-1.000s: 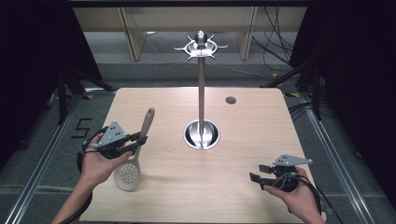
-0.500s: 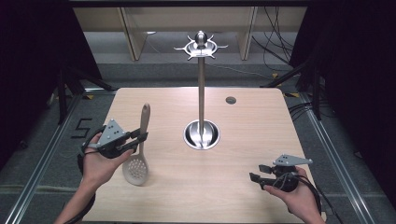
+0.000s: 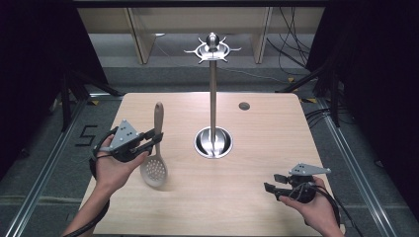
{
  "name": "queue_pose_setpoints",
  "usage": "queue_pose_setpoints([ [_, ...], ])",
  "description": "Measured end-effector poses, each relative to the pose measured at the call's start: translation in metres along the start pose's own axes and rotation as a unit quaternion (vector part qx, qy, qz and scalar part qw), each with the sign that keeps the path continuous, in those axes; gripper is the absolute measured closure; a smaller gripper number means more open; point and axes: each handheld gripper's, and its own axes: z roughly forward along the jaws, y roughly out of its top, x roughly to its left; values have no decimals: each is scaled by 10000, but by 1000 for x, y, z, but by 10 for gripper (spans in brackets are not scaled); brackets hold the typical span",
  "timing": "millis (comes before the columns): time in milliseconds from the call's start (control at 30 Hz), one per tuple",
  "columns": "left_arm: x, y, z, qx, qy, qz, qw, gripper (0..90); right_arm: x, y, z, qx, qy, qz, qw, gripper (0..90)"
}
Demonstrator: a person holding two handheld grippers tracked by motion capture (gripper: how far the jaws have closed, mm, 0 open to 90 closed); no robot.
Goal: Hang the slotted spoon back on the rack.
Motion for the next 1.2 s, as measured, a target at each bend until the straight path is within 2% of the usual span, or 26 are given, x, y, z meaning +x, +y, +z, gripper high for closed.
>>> queue_pose_setpoints([
  [33,0,1,3,-96,-71,-13,9999,741,0,0,0,1,0,2,10000,446],
  [100,-2,3,4,-70,-28,-23,10000,740,0,0,0,-11,9,2,10000,446],
  [133,-3,4,5,-95,-18,-35,9999,741,-2,0,0,-36,-10,-97,9999,446],
  [300,-5,8,9,-175,-21,-58,9998,740,-2,0,0,-34,-15,-97,9999,446],
  [467,-8,12,11,-183,95,-110,9997,740,-2,0,0,-35,-15,-99,9999,446],
  [533,-7,14,11,-132,116,-50,9998,740,-2,0,0,-34,-14,-100,9999,446],
  [567,-6,15,13,-227,121,34,9997,740,-2,0,0,-31,-11,-100,9999,446],
  [600,-8,16,13,-164,132,-79,9997,740,-2,0,0,-51,8,-94,9999,446],
  [633,-8,17,14,-224,164,-3,9996,740,-2,0,0,-34,0,-91,10000,446],
  [667,-10,17,15,-181,154,-134,9996,740,-2,0,0,-36,0,-89,10000,446],
  [700,-9,19,16,-236,164,-49,9996,740,-2,0,0,-33,-16,-97,9999,446],
  [733,-11,19,17,-202,155,-133,9996,740,-2,0,0,-35,-13,-100,9999,446],
  [767,-10,20,17,-224,160,-31,9996,740,-2,0,0,-33,-12,-99,9999,446],
  [800,-12,21,18,-247,164,-179,9994,740,-2,0,0,-47,5,-95,9999,446],
  [867,-12,23,21,-279,175,-96,9994,740,-2,0,0,-46,3,-95,9999,446],
  [900,-14,23,21,-256,170,-185,9994,740,-2,0,0,-35,-12,-101,9999,446],
  [1200,-19,31,28,-306,194,-186,9992,740,-1,0,0,-33,-8,-75,10000,446],
])
